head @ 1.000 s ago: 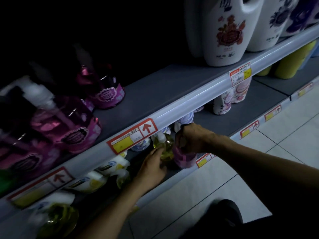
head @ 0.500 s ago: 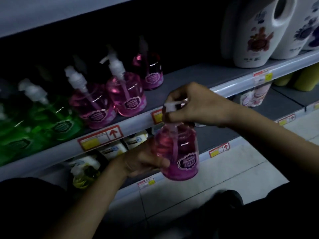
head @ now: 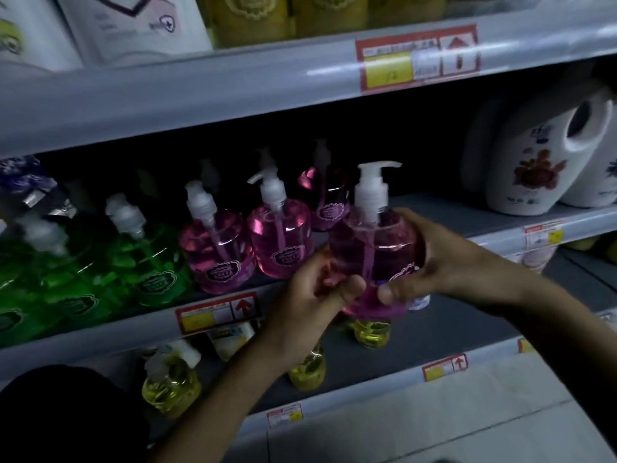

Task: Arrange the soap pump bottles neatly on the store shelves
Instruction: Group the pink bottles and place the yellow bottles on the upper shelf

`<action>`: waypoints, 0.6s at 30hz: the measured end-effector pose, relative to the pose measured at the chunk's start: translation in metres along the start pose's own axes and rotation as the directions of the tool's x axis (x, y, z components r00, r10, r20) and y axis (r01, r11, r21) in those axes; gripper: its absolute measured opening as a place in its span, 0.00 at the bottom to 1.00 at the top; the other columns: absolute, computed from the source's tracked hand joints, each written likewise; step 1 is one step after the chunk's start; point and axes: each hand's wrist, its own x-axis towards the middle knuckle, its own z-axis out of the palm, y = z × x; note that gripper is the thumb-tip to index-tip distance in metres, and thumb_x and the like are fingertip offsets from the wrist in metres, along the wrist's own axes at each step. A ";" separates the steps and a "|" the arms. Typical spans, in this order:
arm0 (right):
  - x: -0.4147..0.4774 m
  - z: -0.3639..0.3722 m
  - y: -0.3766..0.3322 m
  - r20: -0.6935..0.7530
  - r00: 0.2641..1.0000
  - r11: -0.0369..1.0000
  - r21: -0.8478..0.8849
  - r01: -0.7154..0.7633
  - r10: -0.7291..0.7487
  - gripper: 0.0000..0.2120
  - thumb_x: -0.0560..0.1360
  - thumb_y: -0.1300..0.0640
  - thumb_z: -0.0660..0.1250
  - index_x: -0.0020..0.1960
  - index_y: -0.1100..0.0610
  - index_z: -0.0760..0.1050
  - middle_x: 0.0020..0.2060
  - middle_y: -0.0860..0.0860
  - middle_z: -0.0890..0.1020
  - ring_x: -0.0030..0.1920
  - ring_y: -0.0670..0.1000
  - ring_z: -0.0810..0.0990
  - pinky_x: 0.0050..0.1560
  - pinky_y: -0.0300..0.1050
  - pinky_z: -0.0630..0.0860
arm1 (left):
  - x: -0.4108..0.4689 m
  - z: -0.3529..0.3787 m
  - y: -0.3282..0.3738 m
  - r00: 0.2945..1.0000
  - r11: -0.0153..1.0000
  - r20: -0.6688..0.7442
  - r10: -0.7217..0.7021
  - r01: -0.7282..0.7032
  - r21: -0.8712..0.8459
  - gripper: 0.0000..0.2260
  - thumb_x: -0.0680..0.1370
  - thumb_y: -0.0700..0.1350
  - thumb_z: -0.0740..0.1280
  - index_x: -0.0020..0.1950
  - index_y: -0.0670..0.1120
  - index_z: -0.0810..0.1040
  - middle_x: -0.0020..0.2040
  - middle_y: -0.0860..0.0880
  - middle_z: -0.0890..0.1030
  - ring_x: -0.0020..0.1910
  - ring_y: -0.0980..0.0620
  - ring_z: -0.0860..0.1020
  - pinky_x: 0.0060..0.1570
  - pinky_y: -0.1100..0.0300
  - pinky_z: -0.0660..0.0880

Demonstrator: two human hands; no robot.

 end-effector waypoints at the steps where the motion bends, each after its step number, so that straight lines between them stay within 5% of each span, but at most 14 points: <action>1: 0.003 -0.001 0.002 -0.094 0.995 1.000 -0.016 0.021 -0.022 0.42 0.58 0.66 0.81 0.67 0.54 0.67 0.57 0.50 0.82 0.57 0.49 0.82 0.55 0.41 0.79 | 0.003 -0.001 0.002 0.997 0.986 -0.053 0.062 -0.053 0.158 0.13 0.74 0.55 0.66 0.57 0.54 0.77 0.48 0.58 0.83 0.46 0.60 0.82 0.38 0.65 0.78; 3: 0.009 -0.005 0.008 -0.261 0.964 0.996 -0.076 0.042 -0.061 0.44 0.54 0.63 0.83 0.66 0.52 0.67 0.54 0.48 0.82 0.53 0.45 0.83 0.51 0.38 0.79 | 0.009 -0.007 0.000 0.949 0.862 -0.198 0.247 -0.122 0.491 0.11 0.79 0.46 0.64 0.61 0.54 0.76 0.50 0.53 0.83 0.43 0.55 0.82 0.42 0.60 0.80; 5: 0.019 -0.008 0.015 -0.349 0.933 0.990 -0.134 0.041 -0.086 0.45 0.54 0.59 0.83 0.66 0.50 0.66 0.55 0.47 0.81 0.53 0.44 0.83 0.52 0.40 0.80 | 0.015 -0.019 -0.003 0.841 0.644 -0.278 0.465 -0.106 0.758 0.14 0.80 0.37 0.62 0.62 0.48 0.78 0.54 0.50 0.79 0.42 0.54 0.78 0.46 0.71 0.74; 8: 0.037 -0.012 0.023 -0.415 0.904 0.980 -0.199 0.016 -0.099 0.47 0.55 0.56 0.84 0.67 0.48 0.64 0.56 0.44 0.78 0.55 0.44 0.81 0.56 0.45 0.80 | 0.019 -0.037 -0.004 0.800 0.488 -0.310 0.514 0.025 0.872 0.17 0.77 0.34 0.64 0.65 0.46 0.75 0.61 0.45 0.69 0.42 0.56 0.71 0.42 0.77 0.67; 13: 0.066 -0.005 0.031 -0.414 0.903 0.976 -0.217 0.023 -0.113 0.48 0.55 0.55 0.84 0.69 0.49 0.63 0.58 0.45 0.77 0.56 0.47 0.80 0.57 0.49 0.80 | 0.021 -0.043 -0.003 0.918 0.499 -0.319 0.237 0.166 0.850 0.28 0.79 0.44 0.66 0.76 0.59 0.60 0.77 0.44 0.53 0.46 0.54 0.75 0.47 0.76 0.64; 16: 0.078 0.001 0.035 -0.400 0.907 0.968 -0.250 0.031 -0.133 0.48 0.55 0.54 0.84 0.69 0.50 0.63 0.58 0.45 0.77 0.56 0.45 0.80 0.57 0.47 0.79 | 0.022 -0.044 -0.003 0.931 0.493 -0.299 0.209 0.164 0.855 0.28 0.79 0.46 0.64 0.76 0.62 0.57 0.78 0.46 0.50 0.34 0.60 0.71 0.39 0.75 0.63; 18: 0.083 0.003 0.038 -0.392 0.910 0.962 -0.270 0.024 -0.133 0.48 0.55 0.53 0.83 0.69 0.51 0.63 0.57 0.45 0.78 0.56 0.45 0.80 0.58 0.48 0.79 | 0.023 -0.046 -0.004 0.927 0.494 -0.303 0.223 0.160 0.855 0.27 0.79 0.46 0.64 0.75 0.61 0.59 0.78 0.45 0.52 0.36 0.55 0.73 0.37 0.75 0.63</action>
